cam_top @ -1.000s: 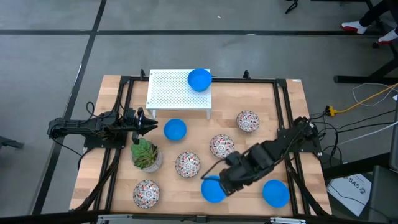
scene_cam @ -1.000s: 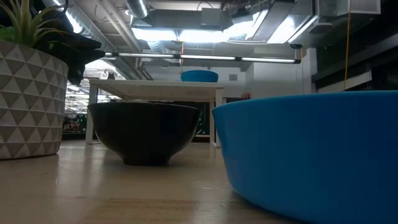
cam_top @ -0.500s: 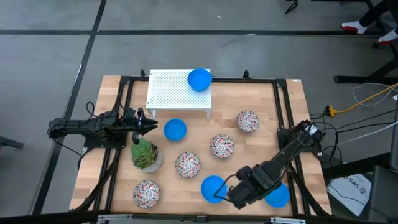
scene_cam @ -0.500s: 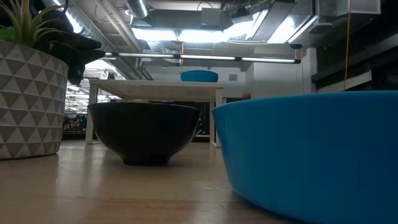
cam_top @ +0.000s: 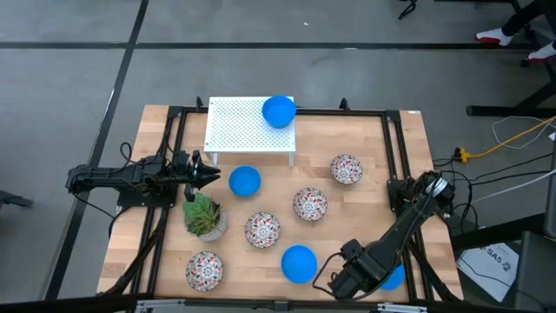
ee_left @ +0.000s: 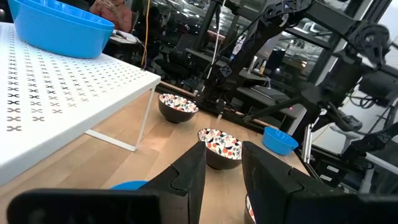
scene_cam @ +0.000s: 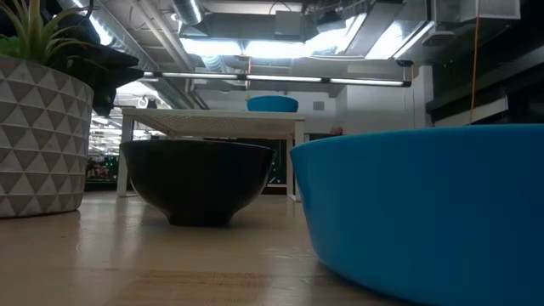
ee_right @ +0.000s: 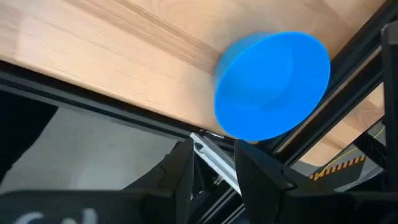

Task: Pick & Place Mini bowls
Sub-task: Stack the blue bowl on the blue bowl on the shelf

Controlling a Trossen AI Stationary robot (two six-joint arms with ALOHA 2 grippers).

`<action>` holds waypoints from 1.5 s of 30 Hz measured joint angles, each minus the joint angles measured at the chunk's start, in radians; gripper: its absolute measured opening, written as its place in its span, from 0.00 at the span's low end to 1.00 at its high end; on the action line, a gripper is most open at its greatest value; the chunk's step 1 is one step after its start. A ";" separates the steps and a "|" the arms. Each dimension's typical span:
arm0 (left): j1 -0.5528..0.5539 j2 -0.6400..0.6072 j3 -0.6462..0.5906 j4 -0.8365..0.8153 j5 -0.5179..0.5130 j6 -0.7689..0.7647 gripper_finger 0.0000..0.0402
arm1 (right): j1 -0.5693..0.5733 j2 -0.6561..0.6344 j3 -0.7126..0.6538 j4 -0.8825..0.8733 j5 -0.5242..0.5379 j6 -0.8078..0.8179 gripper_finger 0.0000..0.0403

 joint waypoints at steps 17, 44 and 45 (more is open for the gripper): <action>0.000 0.000 0.000 0.000 0.000 0.000 0.25 | 0.015 0.000 -0.242 0.186 -0.015 -0.001 0.29; 0.000 0.000 0.000 0.000 0.000 0.000 0.25 | 0.015 0.000 -0.328 0.283 -0.026 0.050 0.29; 0.000 0.000 0.000 0.000 0.000 0.000 0.25 | 0.015 0.000 -0.328 0.283 -0.025 0.051 0.29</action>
